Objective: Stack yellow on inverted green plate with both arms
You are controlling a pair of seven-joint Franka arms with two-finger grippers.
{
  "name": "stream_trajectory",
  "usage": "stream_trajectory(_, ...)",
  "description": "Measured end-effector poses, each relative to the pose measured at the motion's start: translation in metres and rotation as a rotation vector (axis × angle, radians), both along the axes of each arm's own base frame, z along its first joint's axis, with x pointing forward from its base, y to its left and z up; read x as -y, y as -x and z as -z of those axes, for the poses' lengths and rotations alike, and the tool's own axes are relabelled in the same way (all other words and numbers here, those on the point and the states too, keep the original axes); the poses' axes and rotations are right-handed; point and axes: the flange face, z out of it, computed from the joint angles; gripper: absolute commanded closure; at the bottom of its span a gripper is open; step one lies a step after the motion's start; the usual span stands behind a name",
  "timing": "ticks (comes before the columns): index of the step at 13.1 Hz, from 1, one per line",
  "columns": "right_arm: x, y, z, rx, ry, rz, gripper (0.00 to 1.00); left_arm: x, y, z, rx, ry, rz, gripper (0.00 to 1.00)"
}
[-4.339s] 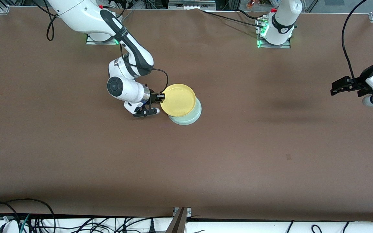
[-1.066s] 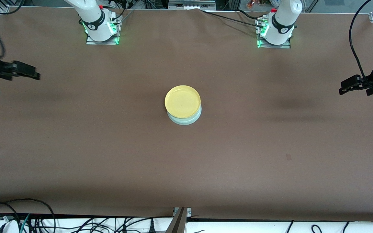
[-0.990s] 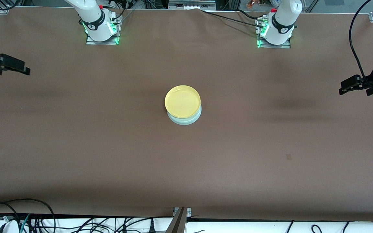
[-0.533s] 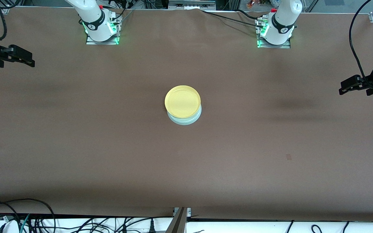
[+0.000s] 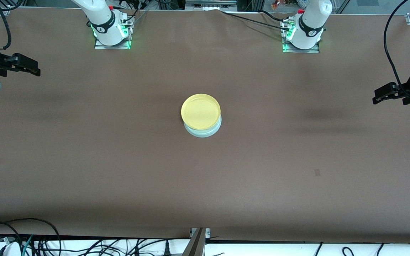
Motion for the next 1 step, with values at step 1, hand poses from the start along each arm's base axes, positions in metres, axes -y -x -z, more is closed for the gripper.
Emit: stream_trajectory(1, 0.0, -0.0003, 0.0005, -0.001, 0.0, 0.0, 0.0, 0.0, 0.0, 0.0, 0.0, 0.0, 0.0, 0.0)
